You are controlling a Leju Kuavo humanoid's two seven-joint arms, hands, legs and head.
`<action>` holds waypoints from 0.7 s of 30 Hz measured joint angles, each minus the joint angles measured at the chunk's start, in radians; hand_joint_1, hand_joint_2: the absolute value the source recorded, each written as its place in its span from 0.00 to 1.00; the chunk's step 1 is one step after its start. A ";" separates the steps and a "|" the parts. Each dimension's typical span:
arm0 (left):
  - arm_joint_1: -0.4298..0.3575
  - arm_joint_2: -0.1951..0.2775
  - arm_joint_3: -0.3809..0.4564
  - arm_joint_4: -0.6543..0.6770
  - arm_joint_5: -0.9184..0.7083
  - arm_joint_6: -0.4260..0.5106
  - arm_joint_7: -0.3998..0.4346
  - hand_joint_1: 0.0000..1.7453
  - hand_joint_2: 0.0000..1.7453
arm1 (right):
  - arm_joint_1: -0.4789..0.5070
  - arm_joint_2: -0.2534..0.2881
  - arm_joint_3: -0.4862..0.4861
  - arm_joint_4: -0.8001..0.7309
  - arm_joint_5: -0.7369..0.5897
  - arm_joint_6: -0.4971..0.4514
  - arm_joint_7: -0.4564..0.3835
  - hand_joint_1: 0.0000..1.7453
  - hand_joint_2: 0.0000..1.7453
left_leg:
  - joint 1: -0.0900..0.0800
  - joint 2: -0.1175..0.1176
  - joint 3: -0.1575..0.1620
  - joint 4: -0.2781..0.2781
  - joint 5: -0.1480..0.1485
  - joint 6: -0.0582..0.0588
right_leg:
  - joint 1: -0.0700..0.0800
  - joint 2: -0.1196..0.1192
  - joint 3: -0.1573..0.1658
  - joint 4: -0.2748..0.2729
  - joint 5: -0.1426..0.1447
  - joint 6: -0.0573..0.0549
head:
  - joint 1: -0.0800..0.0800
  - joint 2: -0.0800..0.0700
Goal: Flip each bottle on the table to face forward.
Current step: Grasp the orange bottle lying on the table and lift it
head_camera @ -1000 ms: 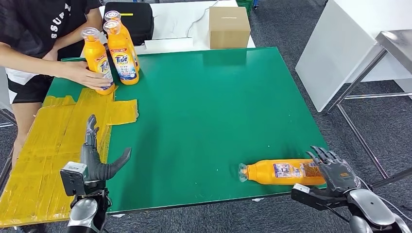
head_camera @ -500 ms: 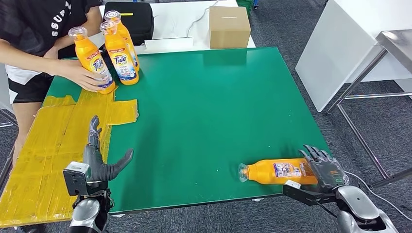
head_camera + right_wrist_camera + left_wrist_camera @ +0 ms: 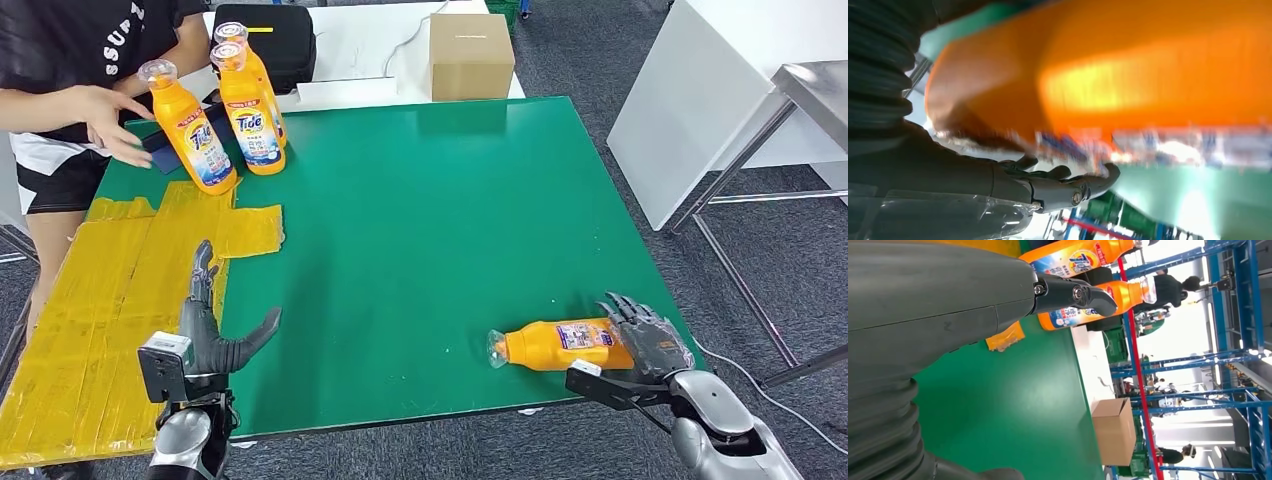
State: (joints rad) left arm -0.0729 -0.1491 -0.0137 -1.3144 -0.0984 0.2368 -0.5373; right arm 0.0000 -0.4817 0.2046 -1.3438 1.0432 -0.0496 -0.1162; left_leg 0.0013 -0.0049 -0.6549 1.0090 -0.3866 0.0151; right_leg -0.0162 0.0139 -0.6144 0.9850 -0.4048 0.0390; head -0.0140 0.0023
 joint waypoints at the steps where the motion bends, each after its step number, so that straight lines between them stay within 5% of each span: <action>1: 0.000 0.000 -0.001 0.002 0.002 -0.002 0.001 0.00 1.00 | -0.004 -0.003 0.006 0.006 -0.006 0.012 -0.001 0.96 1.00 | 0.000 0.000 0.000 0.000 0.000 0.000 | 0.000 0.000 0.000 0.000 0.000 0.000 | 0.000 0.000; 17: -0.001 -0.001 -0.016 0.008 0.009 -0.021 0.003 0.00 1.00 | -0.046 -0.010 0.047 0.046 -0.028 0.001 -0.010 0.99 1.00 | 0.000 0.000 0.001 0.000 0.000 0.000 | 0.000 0.000 0.001 0.000 0.000 0.000 | 0.000 0.000; 21: 0.000 0.000 -0.020 0.005 0.026 -0.045 0.016 0.00 1.00 | -0.049 0.013 0.044 0.054 -0.043 -0.111 -0.056 1.00 1.00 | 0.000 0.000 0.000 0.000 0.000 0.000 | 0.001 0.000 0.001 0.000 0.000 0.000 | 0.000 0.000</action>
State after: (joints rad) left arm -0.0733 -0.1494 -0.0337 -1.3092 -0.0724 0.1916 -0.5211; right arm -0.0493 -0.4686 0.2481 -1.2894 0.9999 -0.1605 -0.1722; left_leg 0.0015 -0.0053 -0.6546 1.0090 -0.3864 0.0152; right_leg -0.0156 0.0138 -0.6133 0.9852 -0.4047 0.0390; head -0.0138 0.0023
